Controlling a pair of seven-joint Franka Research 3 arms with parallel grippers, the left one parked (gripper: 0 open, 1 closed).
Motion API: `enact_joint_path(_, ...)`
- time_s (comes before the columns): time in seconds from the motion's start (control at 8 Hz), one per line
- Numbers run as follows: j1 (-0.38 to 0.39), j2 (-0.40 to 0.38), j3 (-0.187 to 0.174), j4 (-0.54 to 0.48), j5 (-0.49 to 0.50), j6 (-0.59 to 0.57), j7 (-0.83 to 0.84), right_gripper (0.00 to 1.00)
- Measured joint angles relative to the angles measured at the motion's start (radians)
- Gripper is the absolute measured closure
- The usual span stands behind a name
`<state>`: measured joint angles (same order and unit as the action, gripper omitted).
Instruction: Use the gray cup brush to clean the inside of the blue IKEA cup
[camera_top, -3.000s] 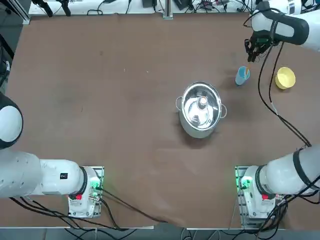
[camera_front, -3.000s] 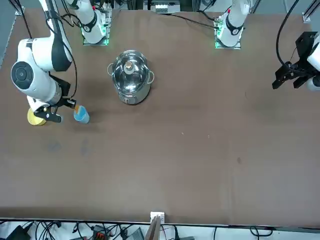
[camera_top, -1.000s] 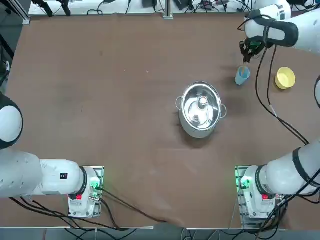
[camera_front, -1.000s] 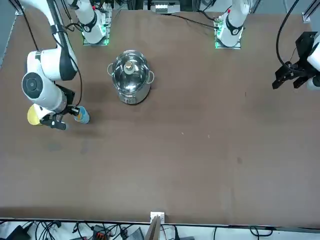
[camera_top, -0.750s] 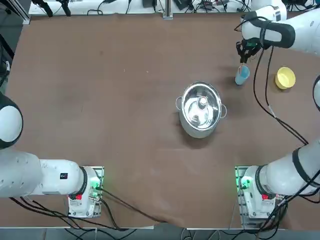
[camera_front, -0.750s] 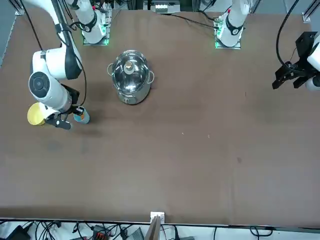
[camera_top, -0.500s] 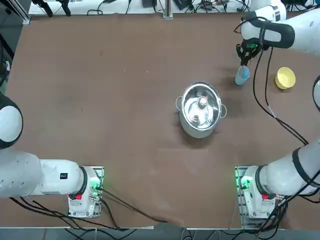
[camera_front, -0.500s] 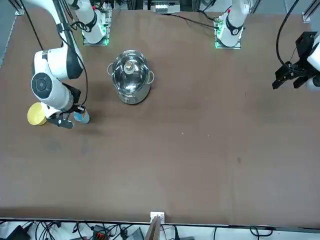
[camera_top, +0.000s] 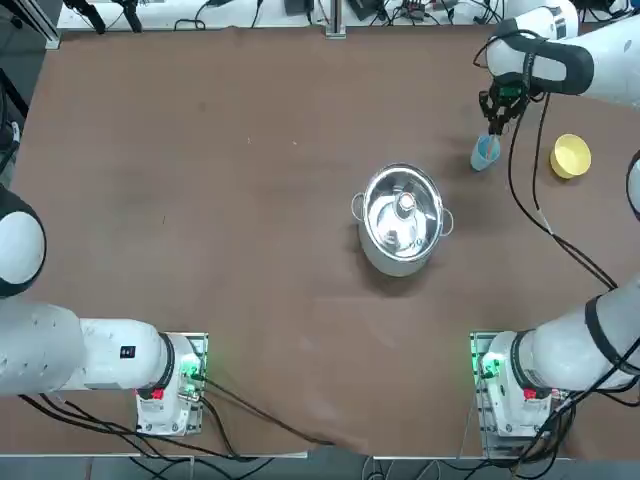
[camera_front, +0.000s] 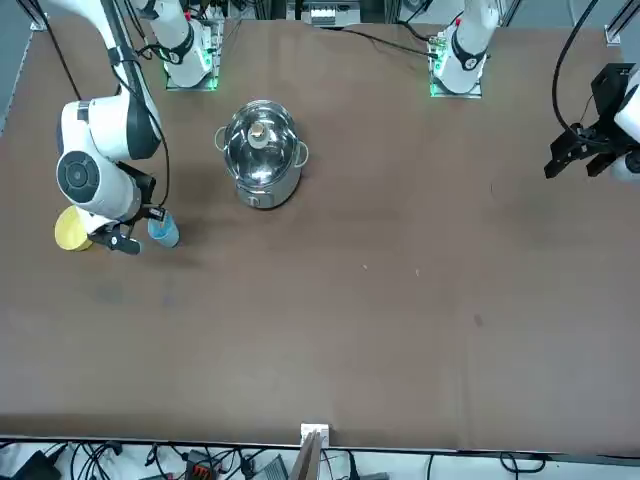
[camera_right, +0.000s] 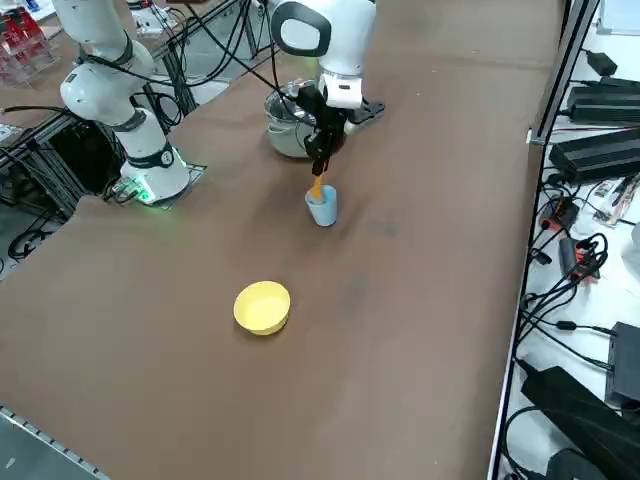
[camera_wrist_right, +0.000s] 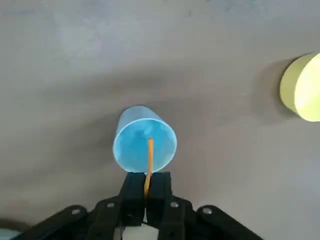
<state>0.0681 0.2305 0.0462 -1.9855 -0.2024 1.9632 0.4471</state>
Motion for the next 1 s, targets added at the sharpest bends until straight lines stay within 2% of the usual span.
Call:
enact_joint_path(0.62, -0.023, 0.050, -0.002, 0.056, -0.031, 0.034, 0.001, 0.95)
enact_joint_path(1.0, -0.021, 0.064, 0.006, 0.089, 0.027, 0.043, 0.046, 0.95)
